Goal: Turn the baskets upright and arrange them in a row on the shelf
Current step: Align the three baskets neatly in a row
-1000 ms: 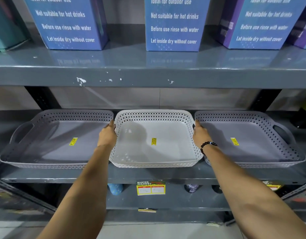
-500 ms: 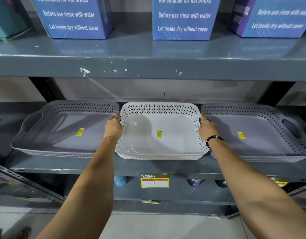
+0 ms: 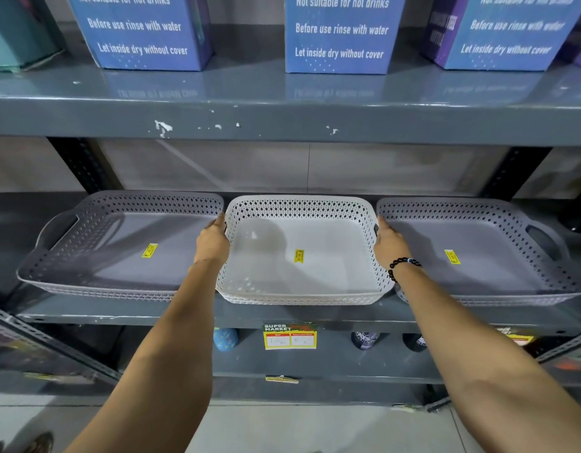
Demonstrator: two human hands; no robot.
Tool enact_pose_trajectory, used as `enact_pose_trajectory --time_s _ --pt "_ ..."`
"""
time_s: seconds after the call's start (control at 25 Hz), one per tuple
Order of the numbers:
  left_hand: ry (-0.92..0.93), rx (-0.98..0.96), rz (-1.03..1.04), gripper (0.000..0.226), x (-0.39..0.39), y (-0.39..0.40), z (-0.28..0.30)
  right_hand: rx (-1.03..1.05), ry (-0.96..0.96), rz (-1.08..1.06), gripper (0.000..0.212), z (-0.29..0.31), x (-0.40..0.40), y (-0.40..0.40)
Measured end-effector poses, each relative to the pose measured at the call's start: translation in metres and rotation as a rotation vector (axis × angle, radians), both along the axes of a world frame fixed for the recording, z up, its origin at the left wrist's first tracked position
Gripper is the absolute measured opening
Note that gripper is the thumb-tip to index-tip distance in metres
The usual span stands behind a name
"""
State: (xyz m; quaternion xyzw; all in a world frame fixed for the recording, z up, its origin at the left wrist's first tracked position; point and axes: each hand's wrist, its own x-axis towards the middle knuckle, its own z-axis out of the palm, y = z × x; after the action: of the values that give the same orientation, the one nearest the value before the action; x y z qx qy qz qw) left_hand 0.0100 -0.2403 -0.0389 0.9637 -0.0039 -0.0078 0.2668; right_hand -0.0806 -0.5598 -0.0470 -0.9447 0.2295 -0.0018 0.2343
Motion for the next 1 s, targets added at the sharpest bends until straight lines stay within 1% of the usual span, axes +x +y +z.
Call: enact_pose_trajectory --time_s 0.12,0.36,0.6,0.76,1.0 --pt "0.002 -0.006 0.005 0.068 0.000 0.000 -0.001 -0.026 0.017 0.014 0.061 0.000 0.001 0.001" --pt "0.012 -0.028 0.050 0.067 -0.003 -0.006 0.000 0.006 -0.052 -0.005 0.060 0.001 -0.001 -0.001" --pt "0.005 -0.013 0.032 0.064 -0.007 -0.005 0.000 -0.038 -0.065 0.014 0.056 0.003 -0.006 -0.001" --pt "0.001 -0.016 0.028 0.064 -0.009 -0.003 -0.002 -0.083 -0.057 0.031 0.058 0.002 -0.010 0.000" --pt "-0.024 0.010 0.001 0.061 -0.013 0.000 -0.004 -0.059 -0.056 0.035 0.059 0.004 -0.016 0.002"
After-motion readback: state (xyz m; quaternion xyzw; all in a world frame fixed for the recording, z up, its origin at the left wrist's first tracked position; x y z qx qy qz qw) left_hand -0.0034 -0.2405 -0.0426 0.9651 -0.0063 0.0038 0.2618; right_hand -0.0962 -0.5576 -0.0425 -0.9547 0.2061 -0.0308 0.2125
